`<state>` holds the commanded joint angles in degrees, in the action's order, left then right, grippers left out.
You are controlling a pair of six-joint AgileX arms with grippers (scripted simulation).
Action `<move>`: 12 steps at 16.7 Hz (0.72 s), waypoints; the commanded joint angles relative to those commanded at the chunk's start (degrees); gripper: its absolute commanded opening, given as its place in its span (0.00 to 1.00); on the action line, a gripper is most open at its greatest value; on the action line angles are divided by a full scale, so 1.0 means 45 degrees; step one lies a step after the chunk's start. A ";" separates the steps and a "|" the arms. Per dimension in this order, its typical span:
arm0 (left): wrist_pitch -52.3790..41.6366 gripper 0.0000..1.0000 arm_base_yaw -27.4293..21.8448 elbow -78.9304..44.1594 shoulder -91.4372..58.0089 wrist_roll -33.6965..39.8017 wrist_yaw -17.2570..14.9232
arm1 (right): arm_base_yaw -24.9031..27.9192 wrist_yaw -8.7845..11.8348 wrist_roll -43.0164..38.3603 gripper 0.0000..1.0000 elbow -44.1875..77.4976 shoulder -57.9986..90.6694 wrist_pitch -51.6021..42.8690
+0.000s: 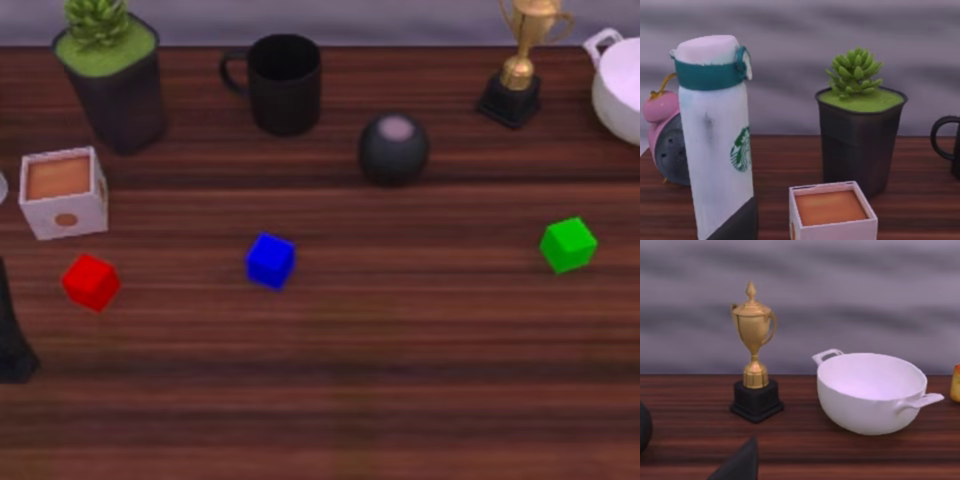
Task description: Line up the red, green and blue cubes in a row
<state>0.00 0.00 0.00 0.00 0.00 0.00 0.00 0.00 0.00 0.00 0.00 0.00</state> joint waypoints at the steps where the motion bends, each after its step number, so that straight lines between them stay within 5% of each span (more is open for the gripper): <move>1: 0.0000 1.00 0.0000 0.0000 0.0000 0.0000 0.0000 | 0.0000 0.0000 0.0000 1.00 0.0000 0.0000 0.0000; 6: -0.0858 1.00 -0.0068 -0.1255 -0.1320 -0.0286 0.0010 | 0.0000 0.0000 0.0000 1.00 0.0000 0.0000 0.0000; 12: -0.4097 1.00 -0.0411 -0.5771 -0.7250 -0.1407 -0.0026 | 0.0000 0.0000 0.0000 1.00 0.0000 0.0000 0.0000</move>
<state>-18.44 -1.85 -25.97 -32.63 -6.33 -0.12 0.00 0.00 0.00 0.00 0.00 0.00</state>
